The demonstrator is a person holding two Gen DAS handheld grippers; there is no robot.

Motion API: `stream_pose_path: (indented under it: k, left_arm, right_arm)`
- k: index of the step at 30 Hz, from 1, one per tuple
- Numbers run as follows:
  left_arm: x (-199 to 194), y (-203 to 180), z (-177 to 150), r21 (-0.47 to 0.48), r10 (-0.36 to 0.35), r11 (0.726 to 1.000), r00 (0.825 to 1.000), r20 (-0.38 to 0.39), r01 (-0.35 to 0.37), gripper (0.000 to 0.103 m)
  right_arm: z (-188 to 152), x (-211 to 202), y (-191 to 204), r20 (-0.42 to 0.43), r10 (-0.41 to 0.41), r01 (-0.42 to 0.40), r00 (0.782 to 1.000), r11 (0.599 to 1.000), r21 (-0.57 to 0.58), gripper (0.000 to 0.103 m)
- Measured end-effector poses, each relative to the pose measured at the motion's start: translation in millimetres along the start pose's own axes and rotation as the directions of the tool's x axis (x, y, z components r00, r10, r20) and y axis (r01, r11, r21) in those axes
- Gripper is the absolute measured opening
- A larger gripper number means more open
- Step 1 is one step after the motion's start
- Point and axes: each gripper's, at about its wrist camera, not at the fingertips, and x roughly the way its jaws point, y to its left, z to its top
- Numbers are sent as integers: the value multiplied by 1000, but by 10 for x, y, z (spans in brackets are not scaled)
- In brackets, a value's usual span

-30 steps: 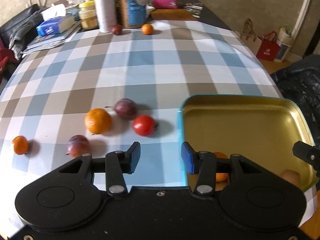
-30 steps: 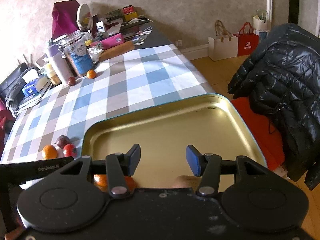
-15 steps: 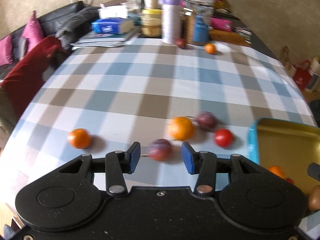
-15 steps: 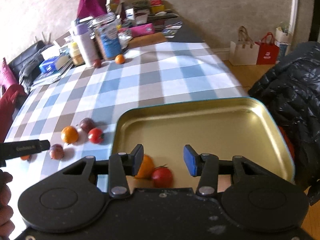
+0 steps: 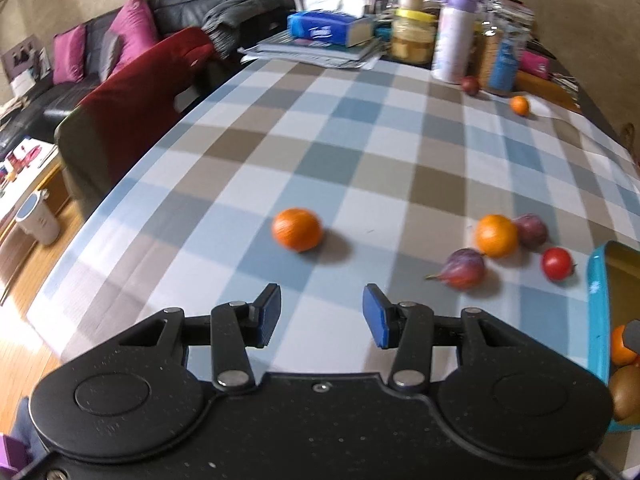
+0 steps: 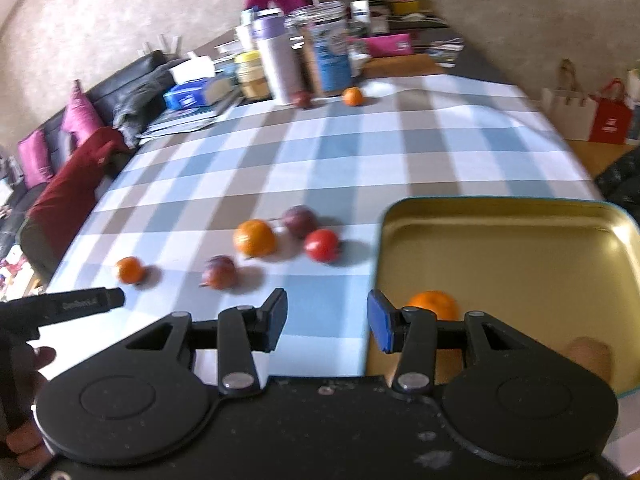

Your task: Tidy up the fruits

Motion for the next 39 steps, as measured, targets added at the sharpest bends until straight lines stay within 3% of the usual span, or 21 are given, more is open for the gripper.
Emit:
stream_pose_path:
  k: [6, 17, 24, 39]
  left_arm:
    - [-47, 215, -156, -25, 6, 1000, 1000, -23, -7, 54]
    - [-234, 367, -484, -21, -20, 1000, 999, -40, 19, 54]
    - [-330, 339, -674, 9, -44, 999, 999, -21, 44, 55]
    - [-276, 172, -852, 69, -121, 990, 993, -13, 121, 55]
  right_arm:
    - [-105, 76, 297, -11, 58, -59, 998, 996, -72, 48]
    - [-439, 110, 656, -8, 96, -96, 995, 974, -204, 48]
    - [-656, 168, 625, -36, 99, -104, 994, 978, -182, 48]
    - [-885, 320, 549, -7, 47, -48, 999, 975, -216, 48]
